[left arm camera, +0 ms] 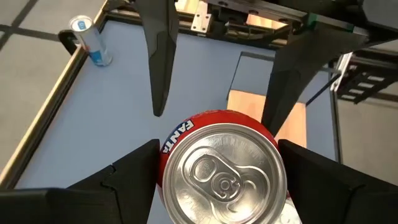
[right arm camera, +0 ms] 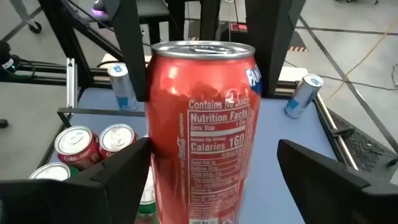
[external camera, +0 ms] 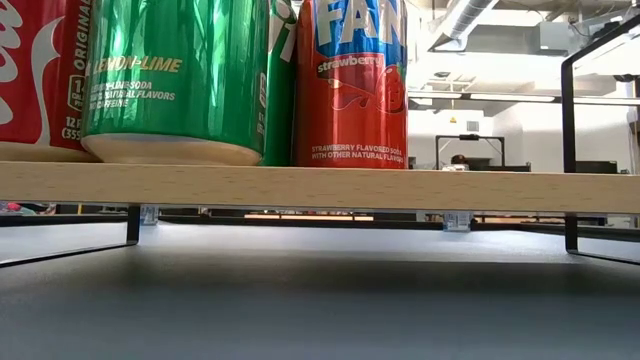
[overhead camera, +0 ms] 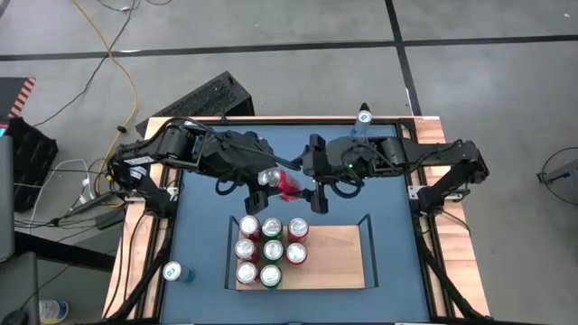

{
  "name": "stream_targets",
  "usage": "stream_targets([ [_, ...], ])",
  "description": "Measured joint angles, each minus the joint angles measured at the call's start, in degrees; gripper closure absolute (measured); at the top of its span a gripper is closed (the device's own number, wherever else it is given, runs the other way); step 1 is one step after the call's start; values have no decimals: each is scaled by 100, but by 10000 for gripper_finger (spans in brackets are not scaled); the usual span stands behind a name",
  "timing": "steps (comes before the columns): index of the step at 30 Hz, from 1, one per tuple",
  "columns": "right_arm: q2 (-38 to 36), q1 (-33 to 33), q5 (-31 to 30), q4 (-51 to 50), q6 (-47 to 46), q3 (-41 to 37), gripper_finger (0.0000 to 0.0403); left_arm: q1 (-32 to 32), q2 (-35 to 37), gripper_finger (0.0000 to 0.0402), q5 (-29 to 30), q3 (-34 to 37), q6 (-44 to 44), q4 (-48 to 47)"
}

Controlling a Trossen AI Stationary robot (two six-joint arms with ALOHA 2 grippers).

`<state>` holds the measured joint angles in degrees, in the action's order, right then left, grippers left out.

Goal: Place canned beverage on shelf
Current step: Put the orange soda can on the shelf aligned with the other orange soda can

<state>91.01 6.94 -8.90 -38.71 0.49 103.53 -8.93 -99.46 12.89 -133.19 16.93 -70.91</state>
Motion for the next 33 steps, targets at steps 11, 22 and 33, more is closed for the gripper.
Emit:
stream_targets([
  [11,268,-116,423,181,46,-4,50,-2,-2,120,434,0,217,370],
  [22,301,68,-647,158,237,-9,82,-2,-4,120,1002,0,1280,465],
  [33,272,133,-811,105,62,2,110,-9,-7,119,1193,0,1871,452],
])
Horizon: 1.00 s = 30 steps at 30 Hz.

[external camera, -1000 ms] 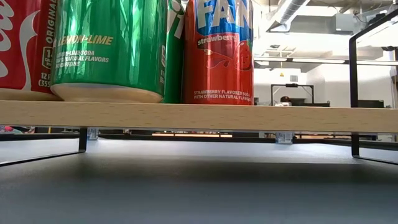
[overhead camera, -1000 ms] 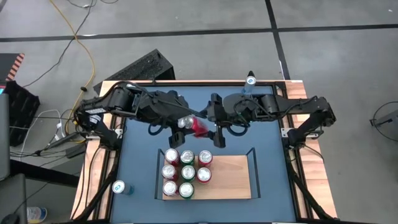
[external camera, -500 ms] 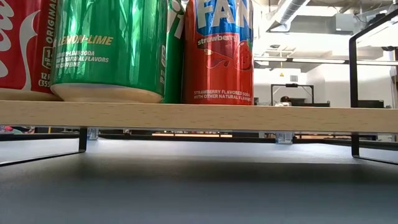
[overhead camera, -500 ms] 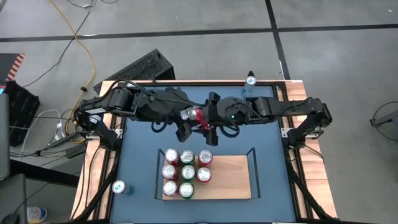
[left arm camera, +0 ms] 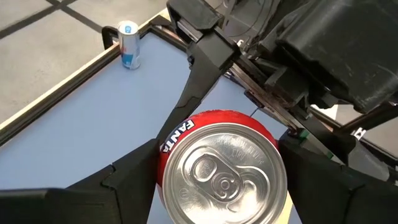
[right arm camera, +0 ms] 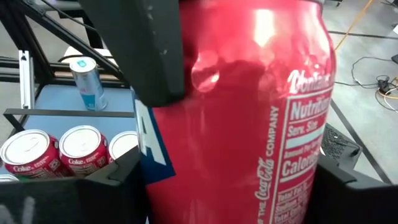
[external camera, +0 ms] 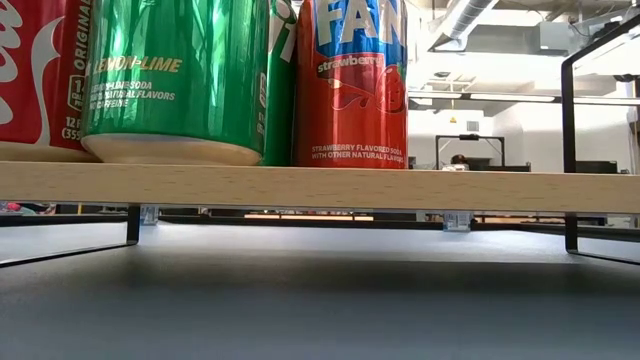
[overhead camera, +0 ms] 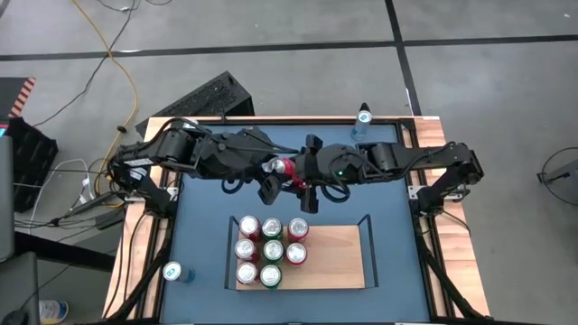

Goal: Place canned beverage on shelf
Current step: Put the orange soda can on the shelf aligned with the other orange soda can

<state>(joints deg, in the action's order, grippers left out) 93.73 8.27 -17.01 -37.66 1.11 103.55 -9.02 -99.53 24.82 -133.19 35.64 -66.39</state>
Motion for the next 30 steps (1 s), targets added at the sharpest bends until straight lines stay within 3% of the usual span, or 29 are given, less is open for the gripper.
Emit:
stream_targets([
  [7,-84,100,-57,-64,-146,0,113,17,0,102,-362,0,-319,209],
  [16,-589,368,82,-209,-184,-15,114,-38,251,82,-1255,-151,-1309,471],
  [23,-1134,600,546,-410,-384,-9,115,-255,430,81,-966,-151,-3007,397],
  [30,-1373,1281,770,-249,-603,-9,115,-811,380,81,-692,-138,-3857,710],
])
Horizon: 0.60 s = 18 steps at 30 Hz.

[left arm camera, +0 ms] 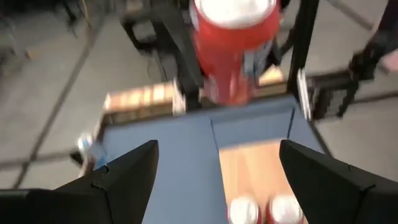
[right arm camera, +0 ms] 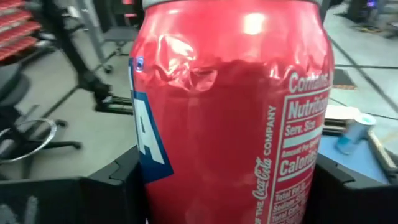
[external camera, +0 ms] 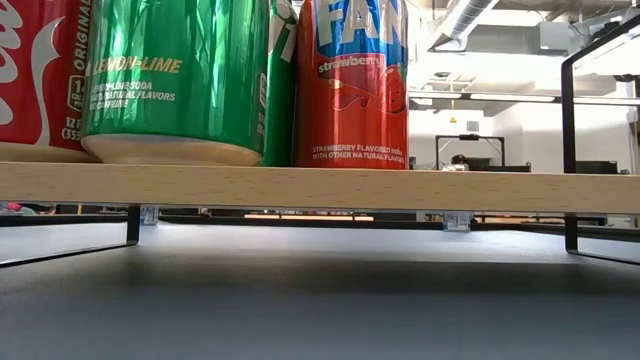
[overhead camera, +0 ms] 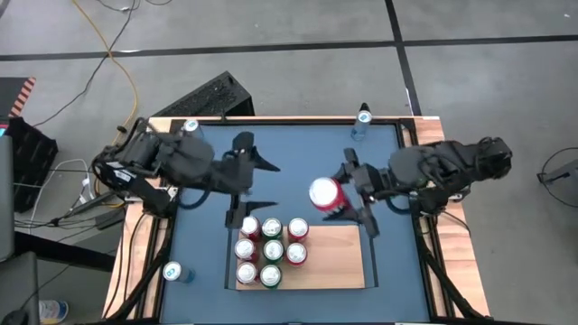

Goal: Place canned beverage on shelf
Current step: Put the orange soda can on the shelf aligned with the other orange soda can

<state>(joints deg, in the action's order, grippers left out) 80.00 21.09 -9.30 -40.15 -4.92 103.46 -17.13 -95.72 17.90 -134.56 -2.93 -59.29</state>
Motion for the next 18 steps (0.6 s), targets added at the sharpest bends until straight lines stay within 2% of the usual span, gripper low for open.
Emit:
stream_targets([
  [5,40,730,-680,235,-358,-130,115,-531,22,81,565,-2,-250,759],
  [8,58,1197,-1187,1045,-516,-666,115,-831,22,81,705,-2,-353,926],
  [14,68,1795,-2094,3696,-1034,-2388,115,-1165,20,81,741,-2,-136,940],
  [18,96,2084,-2846,5594,-1358,-3491,115,-1365,20,81,1034,-2,-5,945],
])
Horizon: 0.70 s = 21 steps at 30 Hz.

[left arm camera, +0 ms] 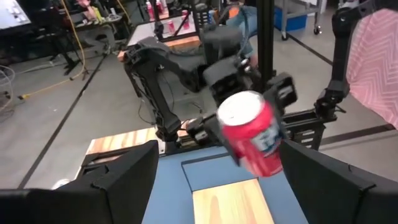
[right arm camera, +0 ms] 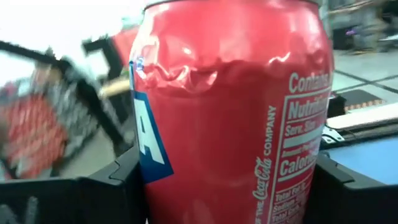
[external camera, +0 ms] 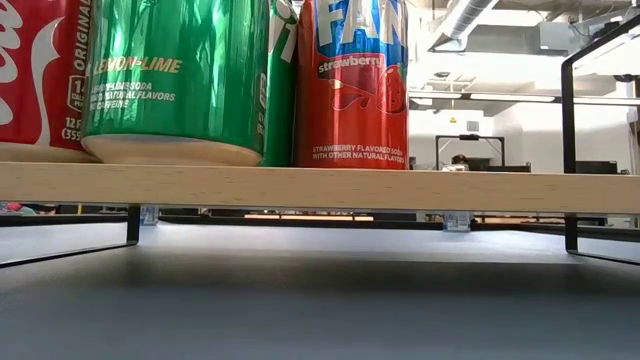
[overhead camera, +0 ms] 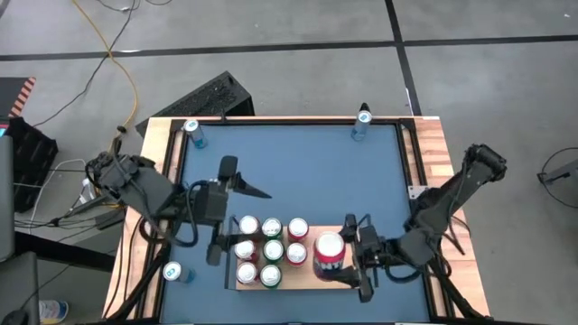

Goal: Place canned beverage on shelf
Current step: Put the orange soda can on the shelf aligned with the other orange soda can

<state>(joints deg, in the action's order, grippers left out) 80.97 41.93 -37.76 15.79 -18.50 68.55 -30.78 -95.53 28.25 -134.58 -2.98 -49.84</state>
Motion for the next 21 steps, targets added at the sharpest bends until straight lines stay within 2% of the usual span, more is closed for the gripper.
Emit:
stream_targets([
  [3,25,97,-491,464,-456,-532,115,-125,0,81,125,0,73,4],
  [7,269,144,-600,435,-1188,-830,115,-218,0,81,160,0,430,-12],
  [11,649,235,-516,775,-1123,-839,115,-312,-4,81,285,0,731,-33],
  [18,1361,136,46,1224,-1151,-841,114,-460,-4,81,964,2,876,-74],
  [21,1577,144,63,1603,-1255,-838,113,-460,-9,81,1145,2,926,-82],
])
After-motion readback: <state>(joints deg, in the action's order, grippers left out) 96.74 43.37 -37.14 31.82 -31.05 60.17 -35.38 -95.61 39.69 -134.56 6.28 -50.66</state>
